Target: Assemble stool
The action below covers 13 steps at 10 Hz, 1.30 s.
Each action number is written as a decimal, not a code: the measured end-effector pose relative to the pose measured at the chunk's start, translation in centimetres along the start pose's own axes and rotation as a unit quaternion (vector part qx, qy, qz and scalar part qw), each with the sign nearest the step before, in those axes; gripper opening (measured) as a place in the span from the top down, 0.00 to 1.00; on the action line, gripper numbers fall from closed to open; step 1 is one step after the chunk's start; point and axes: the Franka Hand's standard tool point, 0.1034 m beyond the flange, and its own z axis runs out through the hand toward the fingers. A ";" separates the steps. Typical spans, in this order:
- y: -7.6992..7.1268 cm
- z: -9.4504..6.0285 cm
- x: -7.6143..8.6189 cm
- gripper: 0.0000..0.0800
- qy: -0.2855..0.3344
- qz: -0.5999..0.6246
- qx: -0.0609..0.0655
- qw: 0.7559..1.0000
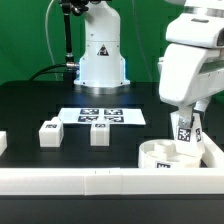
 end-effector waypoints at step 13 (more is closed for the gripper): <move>-1.2 -0.1 0.4 0.58 -0.012 0.551 0.025 0.834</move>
Offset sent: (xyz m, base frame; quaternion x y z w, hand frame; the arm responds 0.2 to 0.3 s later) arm -0.0131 0.0057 -0.0067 0.0315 -0.0243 0.3243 0.9451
